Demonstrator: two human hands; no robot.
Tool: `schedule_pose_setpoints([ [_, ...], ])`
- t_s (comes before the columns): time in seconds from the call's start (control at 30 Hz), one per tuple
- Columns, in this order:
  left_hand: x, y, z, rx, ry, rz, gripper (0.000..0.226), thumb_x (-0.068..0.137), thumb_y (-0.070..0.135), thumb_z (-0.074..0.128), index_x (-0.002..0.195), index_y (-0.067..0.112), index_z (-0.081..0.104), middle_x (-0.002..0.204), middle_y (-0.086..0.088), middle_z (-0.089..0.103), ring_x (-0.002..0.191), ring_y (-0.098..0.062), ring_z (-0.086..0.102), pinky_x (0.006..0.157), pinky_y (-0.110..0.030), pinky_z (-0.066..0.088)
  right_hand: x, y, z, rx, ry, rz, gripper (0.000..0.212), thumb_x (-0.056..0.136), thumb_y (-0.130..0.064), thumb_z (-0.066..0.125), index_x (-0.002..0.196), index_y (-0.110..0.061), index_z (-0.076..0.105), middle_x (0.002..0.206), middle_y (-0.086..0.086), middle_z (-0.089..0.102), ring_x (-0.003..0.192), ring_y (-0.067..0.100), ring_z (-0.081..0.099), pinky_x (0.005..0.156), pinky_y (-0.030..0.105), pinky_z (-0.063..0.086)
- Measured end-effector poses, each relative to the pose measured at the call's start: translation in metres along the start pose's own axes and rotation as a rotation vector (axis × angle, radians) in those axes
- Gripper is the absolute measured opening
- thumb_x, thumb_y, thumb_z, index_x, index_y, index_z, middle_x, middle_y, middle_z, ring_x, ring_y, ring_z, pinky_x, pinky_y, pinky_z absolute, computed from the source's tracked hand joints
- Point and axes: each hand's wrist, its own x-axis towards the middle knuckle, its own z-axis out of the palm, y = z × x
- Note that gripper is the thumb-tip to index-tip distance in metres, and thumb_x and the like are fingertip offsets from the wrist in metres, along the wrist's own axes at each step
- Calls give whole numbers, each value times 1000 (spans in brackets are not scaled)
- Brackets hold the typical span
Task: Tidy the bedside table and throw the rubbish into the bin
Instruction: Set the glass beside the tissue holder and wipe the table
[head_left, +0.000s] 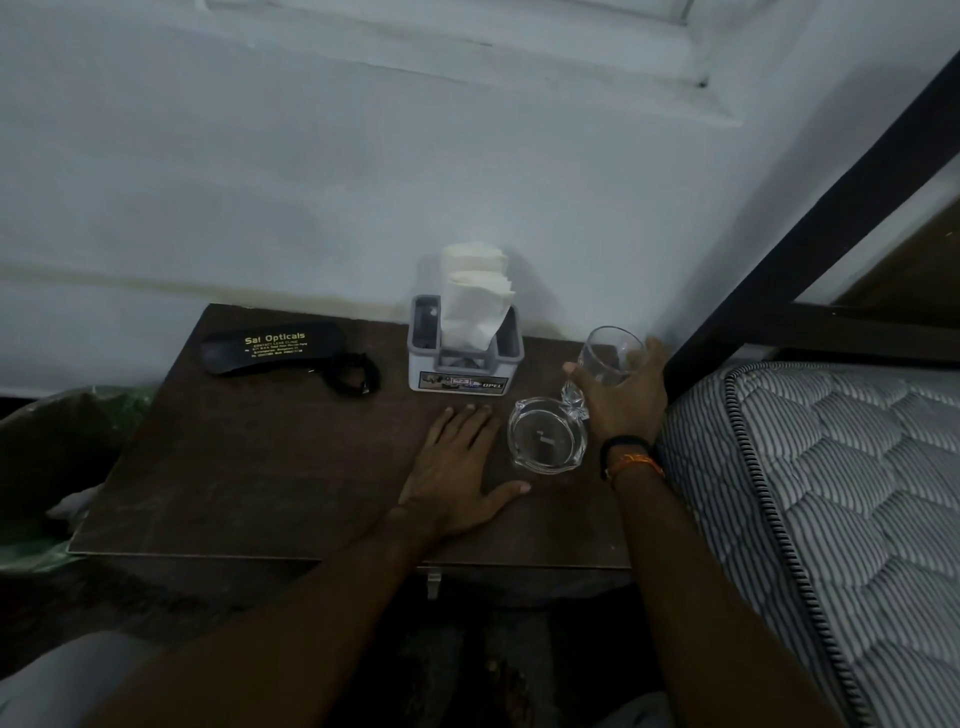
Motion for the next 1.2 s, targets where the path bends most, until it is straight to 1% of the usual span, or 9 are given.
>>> schedule_pose_setpoints([
  [0.07, -3, 0, 0, 35, -30, 8, 94, 86, 80, 20, 155, 16, 21, 164, -4, 17, 152, -19, 9, 124, -42, 3, 0, 0, 1, -27, 15, 3, 86, 60, -43, 88, 129, -20, 42, 127, 4, 60, 114, 27, 60, 92, 41, 53],
  [0.13, -3, 0, 0, 49, -42, 7, 92, 88, 78, 17, 156, 17, 17, 164, -3, 13, 152, -18, 5, 124, -42, 3, 0, -1, 0, -55, 29, -9, 77, 61, -43, 87, 121, -19, 45, 119, 3, 62, 107, 27, 63, 88, 41, 54],
  [0.3, -1, 0, -1, 70, -39, 0, 89, 88, 76, 19, 156, 19, 16, 165, -1, 13, 152, -15, 4, 124, -42, 4, -6, -14, -14, -80, 69, -55, 83, 58, -53, 83, 124, -21, 44, 119, 1, 63, 105, 25, 65, 87, 45, 56],
  [0.43, 1, 1, 1, 84, -31, -5, 88, 88, 75, 21, 156, 19, 17, 164, -1, 14, 152, -14, 5, 124, -42, 5, -10, -33, -36, -38, 115, -133, 81, 58, -51, 84, 123, -19, 47, 115, 1, 65, 100, 19, 65, 85, 38, 56],
  [0.5, 1, 1, 0, 87, -31, -4, 88, 88, 76, 21, 156, 19, 17, 164, -1, 14, 152, -14, 6, 124, -42, 5, -17, -38, -43, -9, 79, -143, 81, 57, -51, 85, 122, -18, 48, 113, 0, 65, 99, 18, 65, 85, 36, 56],
  [0.67, 2, 1, 2, 94, -30, -4, 89, 88, 76, 21, 156, 18, 18, 164, -2, 16, 152, -15, 8, 124, -42, 6, -43, -33, -39, -38, -85, -161, 84, 51, -63, 80, 118, -22, 50, 110, -7, 66, 97, 13, 65, 85, 37, 57],
  [0.83, 2, 2, 1, 108, -20, -1, 88, 88, 75, 23, 155, 18, 20, 164, -2, 18, 152, -15, 10, 123, -43, 7, -60, -26, -31, -61, -180, -191, 80, 55, -51, 87, 120, -26, 48, 115, -6, 63, 101, 12, 62, 85, 35, 56],
  [1.03, 2, 1, 2, 107, -18, 2, 89, 87, 75, 23, 155, 18, 21, 163, -2, 19, 152, -16, 12, 123, -43, 8, -63, -23, -24, -91, -214, -190, 81, 58, -47, 89, 123, -21, 48, 120, -3, 64, 106, 16, 62, 87, 35, 55],
  [1.2, 3, 0, 3, 106, -34, 1, 89, 87, 75, 22, 155, 18, 19, 164, -2, 17, 152, -15, 9, 123, -43, 8, -61, -20, -24, -92, -222, -182, 83, 57, -50, 88, 124, -23, 47, 121, -4, 63, 107, 15, 61, 89, 36, 55],
])
